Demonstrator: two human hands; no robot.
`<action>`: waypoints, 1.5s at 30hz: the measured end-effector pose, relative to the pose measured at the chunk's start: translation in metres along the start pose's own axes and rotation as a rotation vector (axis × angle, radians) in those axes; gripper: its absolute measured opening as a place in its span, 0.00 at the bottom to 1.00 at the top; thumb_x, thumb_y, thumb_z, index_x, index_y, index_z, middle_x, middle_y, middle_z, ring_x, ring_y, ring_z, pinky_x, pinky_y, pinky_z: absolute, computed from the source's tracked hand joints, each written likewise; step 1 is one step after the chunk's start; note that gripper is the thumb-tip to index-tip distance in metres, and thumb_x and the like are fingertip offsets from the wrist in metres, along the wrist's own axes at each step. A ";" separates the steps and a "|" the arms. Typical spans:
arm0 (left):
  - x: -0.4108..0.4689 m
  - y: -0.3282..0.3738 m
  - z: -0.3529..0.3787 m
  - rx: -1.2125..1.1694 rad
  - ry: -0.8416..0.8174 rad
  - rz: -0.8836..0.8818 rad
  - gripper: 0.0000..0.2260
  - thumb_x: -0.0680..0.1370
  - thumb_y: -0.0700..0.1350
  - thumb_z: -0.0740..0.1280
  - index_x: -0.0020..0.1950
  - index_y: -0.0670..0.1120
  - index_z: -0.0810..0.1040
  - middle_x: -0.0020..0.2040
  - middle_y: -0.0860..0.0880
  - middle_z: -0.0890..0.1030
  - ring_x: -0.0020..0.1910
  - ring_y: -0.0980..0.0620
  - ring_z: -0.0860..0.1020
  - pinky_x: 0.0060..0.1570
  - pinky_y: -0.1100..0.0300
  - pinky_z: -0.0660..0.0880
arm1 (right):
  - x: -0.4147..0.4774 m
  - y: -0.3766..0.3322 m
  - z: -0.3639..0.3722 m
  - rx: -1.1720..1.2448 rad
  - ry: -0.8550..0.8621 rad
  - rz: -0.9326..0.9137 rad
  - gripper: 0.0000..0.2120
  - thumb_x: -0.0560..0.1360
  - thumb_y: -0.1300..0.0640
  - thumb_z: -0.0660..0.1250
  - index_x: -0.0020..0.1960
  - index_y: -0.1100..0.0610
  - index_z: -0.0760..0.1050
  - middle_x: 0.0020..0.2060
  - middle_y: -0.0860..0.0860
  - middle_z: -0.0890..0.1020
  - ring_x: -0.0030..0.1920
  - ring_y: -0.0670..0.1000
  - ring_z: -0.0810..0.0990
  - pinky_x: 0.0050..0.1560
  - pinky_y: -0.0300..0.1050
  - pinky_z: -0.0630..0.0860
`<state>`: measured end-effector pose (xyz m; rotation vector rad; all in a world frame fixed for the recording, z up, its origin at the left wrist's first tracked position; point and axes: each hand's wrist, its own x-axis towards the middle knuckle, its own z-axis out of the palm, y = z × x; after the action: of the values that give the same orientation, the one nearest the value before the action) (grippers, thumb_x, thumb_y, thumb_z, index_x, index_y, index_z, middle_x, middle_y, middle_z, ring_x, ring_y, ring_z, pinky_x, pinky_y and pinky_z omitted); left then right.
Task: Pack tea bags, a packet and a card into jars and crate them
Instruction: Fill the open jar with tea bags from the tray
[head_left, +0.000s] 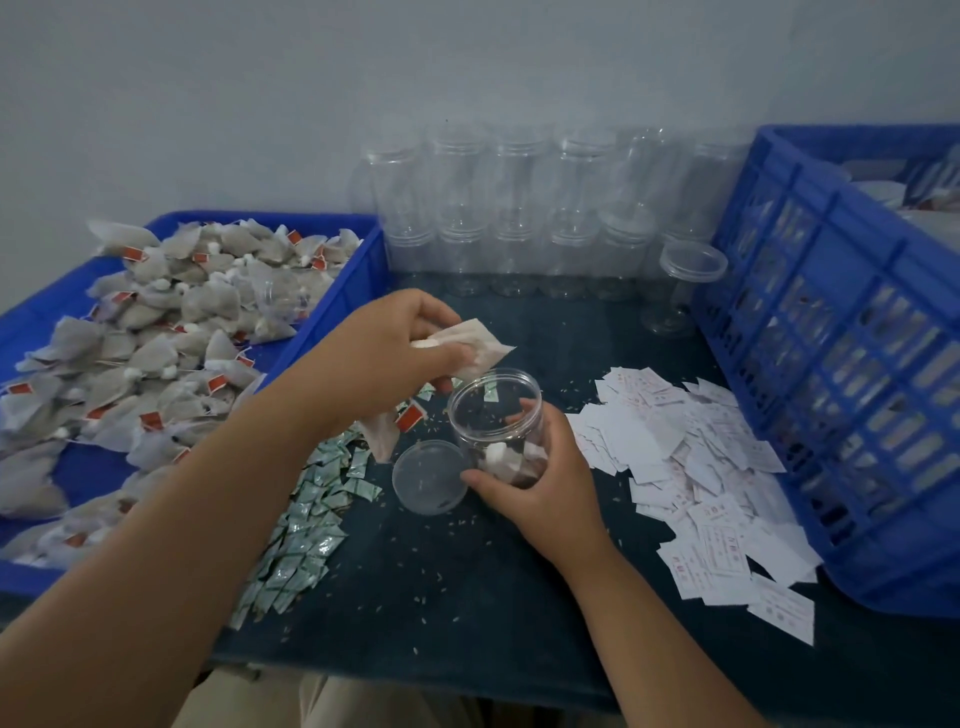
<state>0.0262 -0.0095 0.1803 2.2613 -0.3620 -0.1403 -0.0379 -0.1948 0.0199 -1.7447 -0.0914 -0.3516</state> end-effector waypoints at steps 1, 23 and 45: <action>0.000 0.002 0.001 0.020 0.033 0.024 0.08 0.77 0.54 0.74 0.53 0.56 0.79 0.41 0.58 0.87 0.38 0.60 0.85 0.46 0.56 0.80 | 0.000 -0.001 0.000 0.001 0.001 -0.001 0.38 0.66 0.44 0.87 0.70 0.38 0.73 0.65 0.37 0.83 0.67 0.44 0.82 0.60 0.34 0.80; 0.019 0.032 0.044 -0.865 0.343 0.142 0.23 0.83 0.60 0.61 0.32 0.52 0.74 0.27 0.50 0.67 0.26 0.52 0.60 0.25 0.57 0.60 | -0.004 -0.004 0.003 0.020 0.006 -0.019 0.36 0.64 0.43 0.87 0.66 0.30 0.73 0.62 0.35 0.83 0.62 0.44 0.85 0.57 0.37 0.82; -0.022 -0.009 0.045 0.452 -0.131 0.341 0.22 0.86 0.51 0.52 0.50 0.52 0.86 0.43 0.50 0.81 0.44 0.53 0.78 0.49 0.54 0.71 | -0.003 -0.004 0.000 0.000 0.023 -0.024 0.37 0.63 0.42 0.87 0.67 0.33 0.73 0.62 0.40 0.85 0.61 0.47 0.86 0.59 0.45 0.83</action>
<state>-0.0029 -0.0295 0.1440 2.5938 -0.9194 -0.0286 -0.0411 -0.1934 0.0224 -1.7400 -0.0963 -0.3888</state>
